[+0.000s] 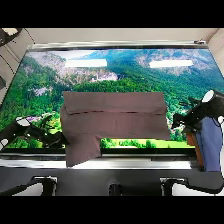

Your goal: Fold the shirts.

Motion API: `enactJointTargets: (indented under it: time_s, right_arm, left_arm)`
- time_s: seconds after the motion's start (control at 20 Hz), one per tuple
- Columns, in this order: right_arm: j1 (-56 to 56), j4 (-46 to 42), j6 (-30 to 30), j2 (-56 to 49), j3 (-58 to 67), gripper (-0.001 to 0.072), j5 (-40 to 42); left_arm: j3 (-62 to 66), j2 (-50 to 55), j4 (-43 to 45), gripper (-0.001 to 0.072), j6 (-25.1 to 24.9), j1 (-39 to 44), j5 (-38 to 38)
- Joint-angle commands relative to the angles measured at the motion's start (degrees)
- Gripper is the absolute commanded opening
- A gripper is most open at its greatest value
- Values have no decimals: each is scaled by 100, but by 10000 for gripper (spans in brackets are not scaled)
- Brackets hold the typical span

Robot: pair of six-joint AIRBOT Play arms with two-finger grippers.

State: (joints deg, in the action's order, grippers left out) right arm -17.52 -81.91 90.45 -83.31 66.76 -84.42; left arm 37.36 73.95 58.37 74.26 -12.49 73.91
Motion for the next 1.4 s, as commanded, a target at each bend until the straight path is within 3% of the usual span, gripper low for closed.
enactJointTargets:
  time_s: [0.0, 0.05, 0.1, 0.2, 0.25, 0.3, 0.6, 0.8, 0.85, 0.9, 0.95, 1.0, 1.35]
  right_arm:
    - [-9, -111, -28, 105, -264, 557, 72]
    - [-9, -101, -28, 138, -378, 557, 74]
    - [-9, -83, -28, 181, -487, 558, 83]
    - [-9, -55, -31, 273, -721, 558, 197]
    - [-9, 7, -37, 284, -850, 557, 258]
    - [-9, 96, -83, 284, -999, 556, 365]
    - [-7, 649, -68, 249, -1519, 476, 1552]
    - [-2, 1003, 22, 85, -1519, 471, 1582]
    - [-2, 1060, 11, -2, -1519, 412, 1462]
    - [-2, 1056, -52, -61, -1519, 307, 1394]
    - [-4, 1043, -140, -63, -1517, 111, 1399]
    - [-4, 1034, -164, -15, -1512, 49, 1447]
    - [-2, 1036, -487, 588, -841, 45, 1620]
  left_arm:
    - [-420, -109, -59, 439, 15, 190, -568]
    - [-459, -109, -59, 328, 114, 249, -669]
    - [-474, -111, -61, 296, 192, 291, -715]
    - [-474, -114, -55, 121, 223, 302, -710]
    - [-474, -114, -55, 110, 223, 291, -713]
    - [-474, -114, -52, 24, 216, 291, -710]
    - [-474, -114, -59, 28, 221, 293, -710]
    - [-474, -114, -59, 28, 219, 291, -717]
    - [-474, -114, -59, 27, 219, 291, -719]
    - [-474, -114, -59, 27, 214, 291, -719]
    - [-474, -114, -57, 27, 199, 291, -719]
    - [-472, -116, -57, 26, 199, 291, -730]
    - [660, -920, -61, 21, 7, 286, -710]
